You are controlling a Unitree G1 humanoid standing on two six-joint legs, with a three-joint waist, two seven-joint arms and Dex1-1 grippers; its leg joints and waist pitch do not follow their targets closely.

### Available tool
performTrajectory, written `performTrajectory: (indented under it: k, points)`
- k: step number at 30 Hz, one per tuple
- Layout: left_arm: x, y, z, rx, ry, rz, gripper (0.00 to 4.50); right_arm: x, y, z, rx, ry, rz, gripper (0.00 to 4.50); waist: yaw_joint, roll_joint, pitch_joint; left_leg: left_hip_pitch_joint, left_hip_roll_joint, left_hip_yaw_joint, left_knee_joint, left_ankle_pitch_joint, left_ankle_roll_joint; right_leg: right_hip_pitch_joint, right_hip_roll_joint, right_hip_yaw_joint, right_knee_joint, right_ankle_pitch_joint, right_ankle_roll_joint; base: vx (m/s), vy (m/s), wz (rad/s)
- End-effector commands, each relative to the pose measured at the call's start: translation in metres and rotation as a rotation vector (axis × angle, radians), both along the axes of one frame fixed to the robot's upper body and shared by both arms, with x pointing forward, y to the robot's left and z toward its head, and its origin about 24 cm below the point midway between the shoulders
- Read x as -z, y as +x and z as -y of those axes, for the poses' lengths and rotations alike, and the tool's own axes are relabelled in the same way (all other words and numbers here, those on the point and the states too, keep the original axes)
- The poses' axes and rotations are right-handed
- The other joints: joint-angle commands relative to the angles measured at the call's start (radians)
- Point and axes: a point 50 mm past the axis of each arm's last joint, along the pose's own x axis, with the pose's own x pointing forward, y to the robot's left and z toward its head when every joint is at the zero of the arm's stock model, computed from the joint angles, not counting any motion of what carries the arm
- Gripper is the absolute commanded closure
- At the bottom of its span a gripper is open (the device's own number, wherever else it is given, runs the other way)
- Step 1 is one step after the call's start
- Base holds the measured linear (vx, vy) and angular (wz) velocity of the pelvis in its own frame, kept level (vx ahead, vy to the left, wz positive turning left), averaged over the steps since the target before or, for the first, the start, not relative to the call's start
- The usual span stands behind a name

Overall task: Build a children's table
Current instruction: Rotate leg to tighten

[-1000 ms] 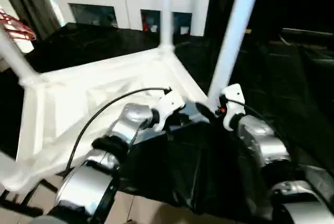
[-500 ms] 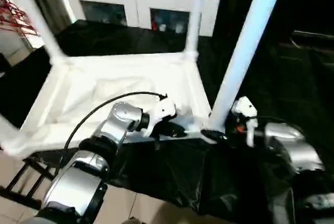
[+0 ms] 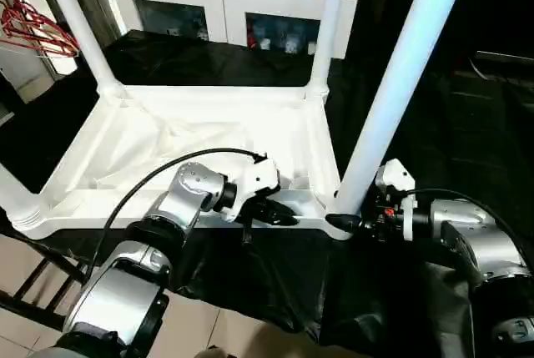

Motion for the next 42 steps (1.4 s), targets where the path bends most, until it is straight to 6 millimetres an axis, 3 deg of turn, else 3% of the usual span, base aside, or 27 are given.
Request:
performTrajectory:
  k: [1,4,7,10,11,14,15,17,19,20,24,27,30,35,42]
  points:
    - [-0.007,0.003,0.011,-0.025,-0.04,0.046,4.5,0.013,-0.012,-0.023,-0.126,0.033,-0.068,1.88,-0.002,-0.017,-0.058,0.016,0.082,-0.036,-0.066,-0.154,0.084,0.041,-0.111,0.055,-0.074,-0.204,-0.228,0.0,0.0,0.0]
    - [-0.004,0.007,0.017,-0.106,-0.023,0.066,4.5,0.016,-0.002,-0.027,0.015,0.039,-0.012,1.88,-0.004,-0.017,-0.058,0.015,0.082,-0.036,-0.066,-0.154,0.077,0.04,-0.113,0.056,-0.073,-0.205,-0.227,0.0,0.0,0.0]
    - [-0.003,0.009,0.022,-0.144,-0.017,0.08,4.5,0.021,0.006,-0.028,0.126,0.016,-0.001,1.88,-0.012,-0.016,-0.052,0.02,0.079,-0.038,-0.071,-0.201,0.05,0.035,-0.113,0.055,-0.085,-0.298,-0.212,0.0,0.0,0.0]
    - [-0.002,0.014,0.034,-0.246,-0.014,0.099,4.5,0.029,0.019,-0.037,0.314,-0.01,0.029,1.88,-0.033,-0.015,-0.046,0.025,0.076,-0.043,-0.077,-0.256,0.016,0.029,-0.112,0.055,-0.095,-0.394,-0.191,0.0,0.0,0.0]
    - [-0.003,0.016,0.04,-0.286,-0.019,0.101,4.5,0.032,0.024,-0.041,0.389,-0.019,0.034,1.88,-0.038,-0.016,-0.047,0.025,0.074,-0.045,-0.078,-0.27,0.012,0.033,-0.113,0.054,-0.1,-0.413,-0.183,0.0,0.0,0.0]
    - [-0.004,0.017,0.052,-0.335,-0.031,0.111,4.5,0.037,0.032,-0.051,0.532,-0.031,0.013,1.88,-0.055,-0.013,-0.048,0.026,0.073,-0.046,-0.08,-0.284,0.003,0.028,-0.11,0.057,-0.098,-0.391,-0.189,0.0,0.0,0.0]
    - [-0.004,0.015,0.06,-0.337,-0.041,0.117,4.5,0.04,0.038,-0.057,0.629,-0.04,-0.026,1.88,-0.057,-0.014,-0.049,0.026,0.073,-0.046,-0.08,-0.283,0.003,0.03,-0.11,0.058,-0.098,-0.38,-0.19,0.0,0.0,0.0]
    - [-0.004,0.014,0.065,-0.329,-0.043,0.125,4.5,0.039,0.039,-0.063,0.645,-0.022,-0.034,1.88,-0.063,-0.013,-0.051,0.02,0.072,-0.044,-0.079,-0.259,0.015,0.033,-0.11,0.06,-0.093,-0.327,-0.203,0.0,0.0,0.0]
    - [-0.002,0.011,0.07,-0.309,-0.041,0.138,4.5,0.035,0.041,-0.075,0.625,0.04,-0.034,1.88,-0.06,-0.014,-0.055,0.019,0.07,-0.04,-0.073,-0.229,0.034,0.036,-0.111,0.062,-0.09,-0.273,-0.212,0.0,0.0,0.0]
    - [-0.002,0.01,0.071,-0.305,-0.042,0.139,4.5,0.034,0.041,-0.078,0.616,0.065,-0.038,1.53,-0.059,-0.015,-0.055,0.016,0.07,-0.039,-0.073,-0.211,0.048,0.038,-0.112,0.062,-0.087,-0.247,-0.216,0.0,0.0,0.0]
    - [-0.003,0.01,0.068,-0.284,-0.051,0.141,4.5,0.031,0.041,-0.083,0.57,0.11,-0.042,1.16,-0.058,-0.015,-0.053,0.016,0.072,-0.039,-0.074,-0.212,0.057,0.039,-0.11,0.059,-0.087,-0.251,-0.22,0.0,0.0,0.0]
    - [-0.003,0.009,0.063,-0.252,-0.058,0.142,4.5,0.03,0.04,-0.078,0.542,0.071,0.001,0.92,-0.059,-0.014,-0.054,0.018,0.074,-0.04,-0.076,-0.228,0.047,0.038,-0.11,0.06,-0.088,-0.269,-0.215,0.0,0.0,0.0]
    - [-0.003,0.005,0.053,-0.174,-0.07,0.131,4.5,0.024,0.038,-0.068,0.462,0.081,0.044,0.85,-0.058,-0.013,-0.056,0.014,0.074,-0.04,-0.075,-0.209,0.057,0.042,-0.111,0.06,-0.083,-0.22,-0.222,0.0,0.0,0.0]
    - [-0.004,0.004,0.038,-0.104,-0.068,0.108,4.5,0.016,0.031,-0.054,0.312,0.095,0.073,0.85,-0.045,-0.013,-0.061,0.009,0.076,-0.032,-0.064,-0.124,0.11,0.047,-0.108,0.056,-0.064,-0.068,-0.265,0.0,0.0,0.0]
    - [-0.008,0.007,0.018,-0.079,-0.048,0.092,4.5,0.009,0.014,-0.037,0.059,0.105,0.019,0.85,-0.026,-0.013,-0.056,0.015,0.082,-0.033,-0.069,-0.174,0.094,0.043,-0.107,0.055,-0.074,-0.183,-0.242,0.0,0.0,0.0]
